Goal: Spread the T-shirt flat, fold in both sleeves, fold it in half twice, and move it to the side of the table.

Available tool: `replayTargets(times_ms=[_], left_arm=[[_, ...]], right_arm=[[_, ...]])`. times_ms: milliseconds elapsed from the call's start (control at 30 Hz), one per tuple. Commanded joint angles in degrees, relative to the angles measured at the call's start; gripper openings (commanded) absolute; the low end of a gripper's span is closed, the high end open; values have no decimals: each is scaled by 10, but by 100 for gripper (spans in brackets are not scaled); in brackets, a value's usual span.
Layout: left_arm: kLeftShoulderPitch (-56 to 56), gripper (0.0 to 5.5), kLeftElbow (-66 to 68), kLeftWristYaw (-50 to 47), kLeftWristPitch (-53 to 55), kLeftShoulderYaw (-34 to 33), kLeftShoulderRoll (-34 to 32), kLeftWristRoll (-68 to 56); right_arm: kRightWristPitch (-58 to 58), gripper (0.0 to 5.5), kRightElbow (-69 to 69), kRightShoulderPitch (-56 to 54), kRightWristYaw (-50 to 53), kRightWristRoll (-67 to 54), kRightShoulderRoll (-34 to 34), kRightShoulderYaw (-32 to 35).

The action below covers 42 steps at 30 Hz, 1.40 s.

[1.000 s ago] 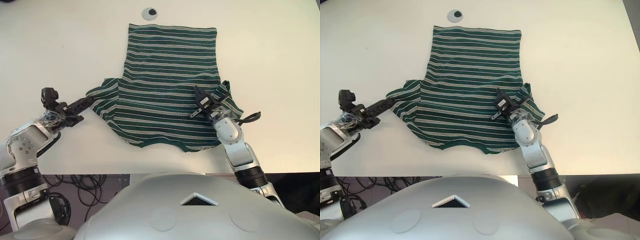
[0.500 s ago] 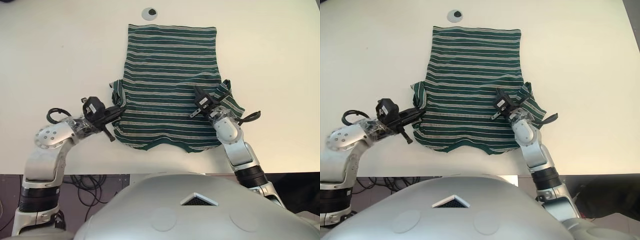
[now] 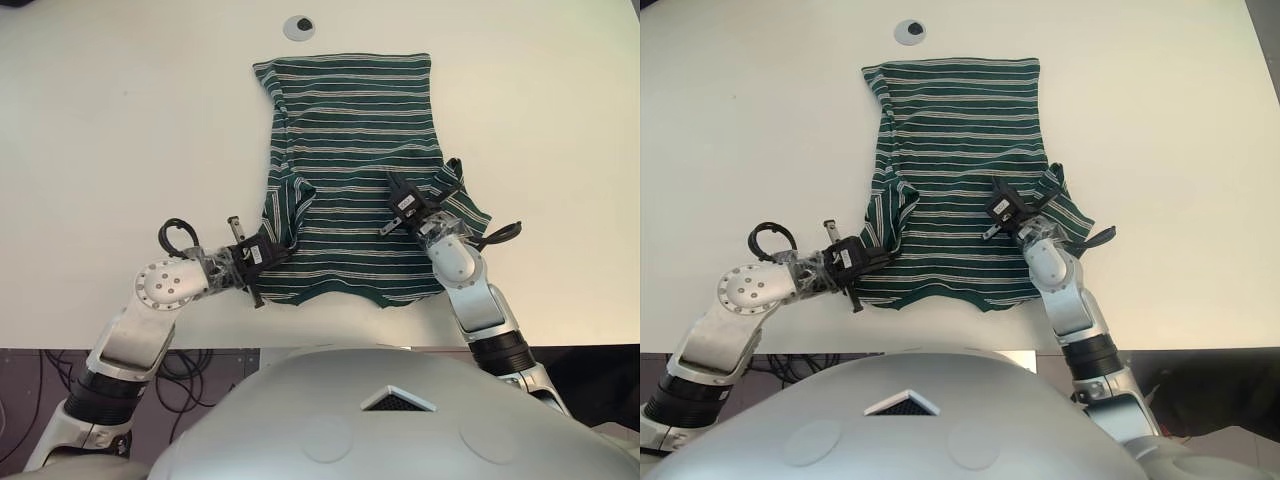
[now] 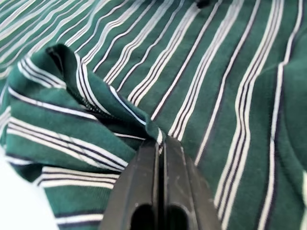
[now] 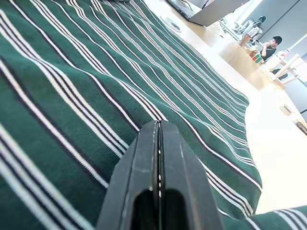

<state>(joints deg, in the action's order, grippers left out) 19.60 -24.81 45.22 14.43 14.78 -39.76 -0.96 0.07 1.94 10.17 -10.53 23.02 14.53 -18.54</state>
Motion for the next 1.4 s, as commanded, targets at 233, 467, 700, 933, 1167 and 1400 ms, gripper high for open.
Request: replayTargets(times_ms=[233, 467, 700, 933, 1167, 1400], left_arm=[[-2, 82, 38, -30, 42, 32, 17, 19], [2, 104, -39, 9, 20, -26, -2, -72], [1, 104, -74, 19, -2, -61, 2, -115], [5, 104, -92, 3, -32, -83, 11, -128], [-4, 104, -95, -7, -29, -81, 32, -144], [-7, 104, -86, -15, -34, -73, 46, -137]], right_arm=[[94, 51, 121, 61, -63, -200, -35, 94], [241, 174, 348, 187, -89, -465, -11, 259], [297, 273, 342, 309, -121, -500, 45, 367], [319, 273, 223, 237, -138, -488, 76, 359], [380, 254, 214, 217, -157, -510, 101, 344], [415, 125, 222, 237, -165, -486, 136, 312]])
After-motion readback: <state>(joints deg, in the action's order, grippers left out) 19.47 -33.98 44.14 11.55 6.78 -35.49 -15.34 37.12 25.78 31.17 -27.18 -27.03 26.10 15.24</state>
